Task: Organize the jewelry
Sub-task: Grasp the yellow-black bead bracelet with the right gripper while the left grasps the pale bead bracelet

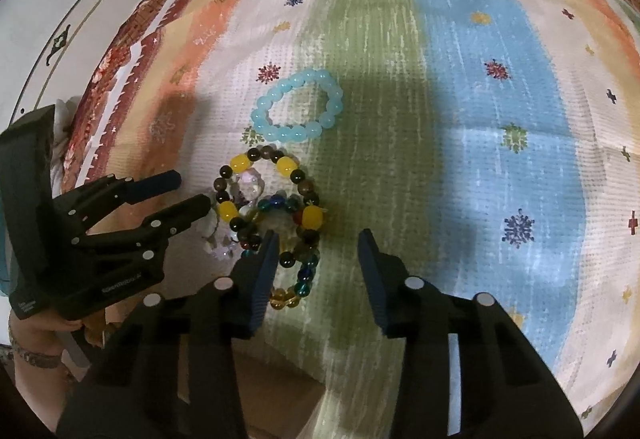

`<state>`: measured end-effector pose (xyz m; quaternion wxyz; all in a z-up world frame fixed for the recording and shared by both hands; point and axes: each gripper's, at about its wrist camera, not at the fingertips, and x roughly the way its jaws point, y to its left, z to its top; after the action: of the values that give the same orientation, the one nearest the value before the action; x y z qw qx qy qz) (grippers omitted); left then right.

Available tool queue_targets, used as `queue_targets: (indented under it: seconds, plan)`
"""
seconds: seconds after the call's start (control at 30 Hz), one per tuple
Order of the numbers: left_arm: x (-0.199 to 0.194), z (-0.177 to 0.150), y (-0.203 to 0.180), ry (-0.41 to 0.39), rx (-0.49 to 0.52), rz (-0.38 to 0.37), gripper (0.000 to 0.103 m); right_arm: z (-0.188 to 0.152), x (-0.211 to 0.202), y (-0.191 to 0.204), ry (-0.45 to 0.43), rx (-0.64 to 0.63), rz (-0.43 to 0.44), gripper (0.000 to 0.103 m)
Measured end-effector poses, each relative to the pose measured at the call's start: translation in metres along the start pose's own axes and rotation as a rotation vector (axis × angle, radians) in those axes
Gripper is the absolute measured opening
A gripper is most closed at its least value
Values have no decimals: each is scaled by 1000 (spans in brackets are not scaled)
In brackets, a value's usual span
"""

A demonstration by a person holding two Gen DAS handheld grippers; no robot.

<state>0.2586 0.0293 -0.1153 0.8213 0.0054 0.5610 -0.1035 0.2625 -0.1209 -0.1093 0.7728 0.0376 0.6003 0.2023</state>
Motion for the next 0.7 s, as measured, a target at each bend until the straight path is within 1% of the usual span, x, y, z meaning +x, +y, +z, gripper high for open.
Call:
queue_targets:
  seconds: [0.03, 0.1, 0.3, 0.5, 0.67, 0.7]
  plan:
    - [1, 1, -1, 0, 3, -2, 47, 0, 2, 0, 4, 1, 1, 38]
    - [2, 1, -3, 0, 15, -2, 46, 1, 4, 0, 11, 0, 2, 36]
    - [1, 2, 1, 2, 1, -33, 45, 4, 10, -3, 25, 11, 18, 32]
    - [2, 1, -4, 1, 17, -49, 44, 5, 12, -5, 30, 18, 40, 26]
    - [9, -2, -13, 2, 83, 1, 44, 5, 12, -4, 31, 15, 57, 16]
    - [9, -3, -15, -2, 98, 12, 44, 5, 11, -5, 30, 17, 62, 15]
